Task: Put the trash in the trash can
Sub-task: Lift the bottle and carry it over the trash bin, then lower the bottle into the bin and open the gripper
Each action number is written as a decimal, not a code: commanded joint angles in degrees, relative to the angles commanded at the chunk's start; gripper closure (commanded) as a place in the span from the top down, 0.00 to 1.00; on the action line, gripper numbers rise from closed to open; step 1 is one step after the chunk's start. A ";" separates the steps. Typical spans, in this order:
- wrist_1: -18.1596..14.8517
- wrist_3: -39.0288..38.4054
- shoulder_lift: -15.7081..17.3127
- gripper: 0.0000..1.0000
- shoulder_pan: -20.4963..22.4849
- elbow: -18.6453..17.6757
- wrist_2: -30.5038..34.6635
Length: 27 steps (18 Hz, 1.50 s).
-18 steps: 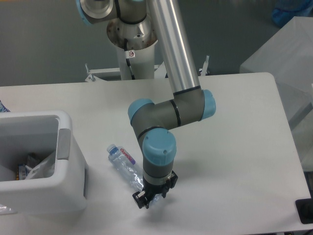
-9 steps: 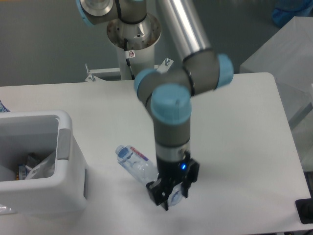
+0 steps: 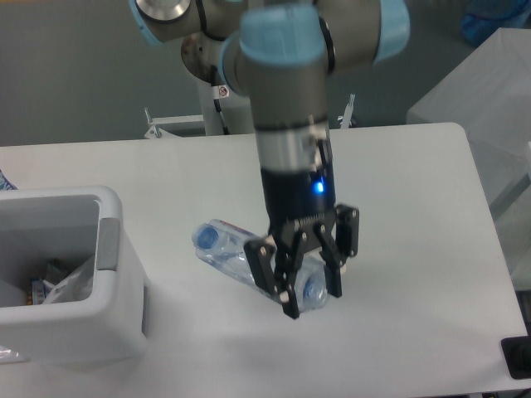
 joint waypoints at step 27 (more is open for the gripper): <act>1.67 0.80 -1.75 0.61 -19.08 -0.88 0.35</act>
